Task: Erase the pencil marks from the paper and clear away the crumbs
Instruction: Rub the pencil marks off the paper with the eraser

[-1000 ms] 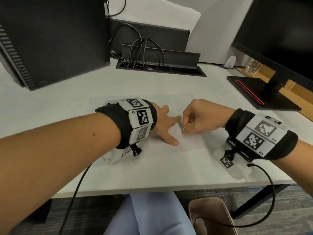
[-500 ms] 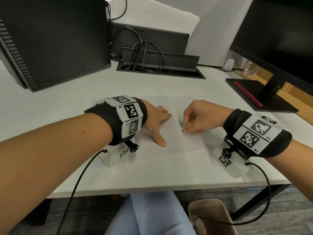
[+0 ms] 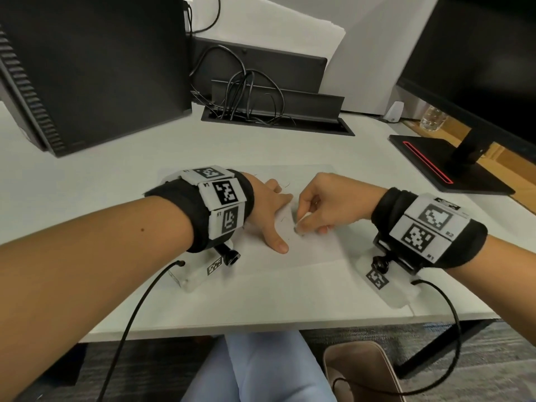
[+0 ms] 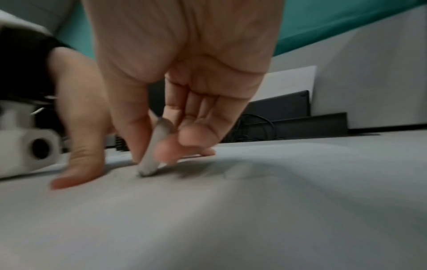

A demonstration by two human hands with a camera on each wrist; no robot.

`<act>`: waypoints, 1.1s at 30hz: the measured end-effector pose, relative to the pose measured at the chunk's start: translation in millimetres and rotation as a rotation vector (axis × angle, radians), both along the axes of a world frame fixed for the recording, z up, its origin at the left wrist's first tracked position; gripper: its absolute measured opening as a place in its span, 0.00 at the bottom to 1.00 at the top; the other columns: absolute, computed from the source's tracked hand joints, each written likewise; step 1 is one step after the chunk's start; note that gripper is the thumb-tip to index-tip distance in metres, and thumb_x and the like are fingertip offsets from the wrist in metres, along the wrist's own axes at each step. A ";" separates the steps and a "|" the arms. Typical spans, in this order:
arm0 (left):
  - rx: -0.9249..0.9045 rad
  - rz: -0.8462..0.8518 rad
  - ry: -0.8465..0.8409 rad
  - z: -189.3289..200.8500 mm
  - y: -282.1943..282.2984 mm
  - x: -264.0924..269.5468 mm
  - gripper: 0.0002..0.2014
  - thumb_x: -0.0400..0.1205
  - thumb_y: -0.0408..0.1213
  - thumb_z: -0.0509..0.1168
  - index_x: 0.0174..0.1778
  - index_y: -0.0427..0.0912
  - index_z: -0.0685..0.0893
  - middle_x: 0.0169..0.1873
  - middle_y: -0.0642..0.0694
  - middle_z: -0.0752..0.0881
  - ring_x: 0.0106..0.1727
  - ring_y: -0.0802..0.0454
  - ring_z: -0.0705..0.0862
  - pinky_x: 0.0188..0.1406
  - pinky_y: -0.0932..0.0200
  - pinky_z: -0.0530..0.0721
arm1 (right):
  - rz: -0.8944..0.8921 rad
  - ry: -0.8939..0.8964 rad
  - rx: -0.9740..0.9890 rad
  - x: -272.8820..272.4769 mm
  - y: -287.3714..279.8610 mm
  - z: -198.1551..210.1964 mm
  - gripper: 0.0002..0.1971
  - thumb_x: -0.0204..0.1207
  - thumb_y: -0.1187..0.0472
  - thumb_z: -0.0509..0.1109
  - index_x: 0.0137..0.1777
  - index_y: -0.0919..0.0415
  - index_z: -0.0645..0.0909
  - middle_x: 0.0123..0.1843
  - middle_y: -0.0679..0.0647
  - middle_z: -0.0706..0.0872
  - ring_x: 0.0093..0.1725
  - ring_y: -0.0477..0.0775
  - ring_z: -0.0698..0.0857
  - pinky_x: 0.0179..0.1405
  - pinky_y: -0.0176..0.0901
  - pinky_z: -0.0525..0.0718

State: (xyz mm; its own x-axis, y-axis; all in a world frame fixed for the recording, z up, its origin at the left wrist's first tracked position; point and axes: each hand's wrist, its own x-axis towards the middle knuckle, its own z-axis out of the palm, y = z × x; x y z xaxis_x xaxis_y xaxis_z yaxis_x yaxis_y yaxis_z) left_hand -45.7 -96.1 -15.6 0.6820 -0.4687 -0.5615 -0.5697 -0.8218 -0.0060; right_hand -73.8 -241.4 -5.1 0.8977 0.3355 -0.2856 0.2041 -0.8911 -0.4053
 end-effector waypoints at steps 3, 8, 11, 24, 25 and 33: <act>0.008 0.005 -0.011 0.7 -1.0 -1.1 0.54 0.72 0.65 0.66 0.82 0.53 0.37 0.82 0.53 0.40 0.82 0.50 0.53 0.78 0.49 0.60 | -0.053 -0.043 -0.008 4.9 -5.1 1.6 0.07 0.69 0.62 0.77 0.31 0.57 0.84 0.17 0.44 0.81 0.19 0.39 0.79 0.29 0.32 0.78; 0.013 0.002 -0.015 1.8 -0.8 -1.2 0.54 0.72 0.65 0.66 0.82 0.54 0.37 0.82 0.52 0.40 0.82 0.49 0.52 0.79 0.47 0.60 | 0.009 0.039 0.028 -5.4 -3.1 1.3 0.06 0.68 0.62 0.77 0.32 0.57 0.85 0.18 0.42 0.82 0.21 0.40 0.80 0.28 0.32 0.79; 0.025 0.001 -0.029 2.0 -0.9 -2.9 0.54 0.72 0.66 0.66 0.82 0.53 0.37 0.82 0.52 0.40 0.83 0.49 0.51 0.79 0.47 0.60 | -0.053 -0.019 0.000 -2.2 -11.6 2.1 0.07 0.69 0.63 0.76 0.31 0.57 0.84 0.18 0.44 0.82 0.20 0.40 0.79 0.29 0.32 0.77; 0.025 -0.014 -0.034 2.7 -0.1 -1.5 0.53 0.72 0.65 0.65 0.82 0.52 0.37 0.82 0.52 0.40 0.83 0.49 0.50 0.79 0.47 0.58 | -0.075 -0.074 -0.071 1.7 -24.3 0.9 0.05 0.68 0.64 0.75 0.33 0.64 0.87 0.22 0.48 0.83 0.20 0.39 0.77 0.25 0.25 0.75; 0.022 -0.016 -0.030 2.3 0.5 -0.9 0.53 0.72 0.65 0.65 0.82 0.53 0.37 0.82 0.52 0.40 0.83 0.49 0.51 0.79 0.47 0.58 | -0.094 -0.089 -0.068 5.8 -25.9 1.4 0.05 0.68 0.64 0.75 0.34 0.65 0.87 0.22 0.48 0.83 0.20 0.39 0.77 0.25 0.24 0.75; -0.336 0.096 0.022 4.2 17.1 10.1 0.38 0.80 0.52 0.64 0.82 0.46 0.54 0.80 0.50 0.61 0.79 0.51 0.63 0.76 0.58 0.60 | -0.044 -0.067 0.124 21.2 -12.1 5.1 0.09 0.69 0.61 0.77 0.46 0.65 0.89 0.33 0.61 0.85 0.25 0.45 0.77 0.28 0.31 0.78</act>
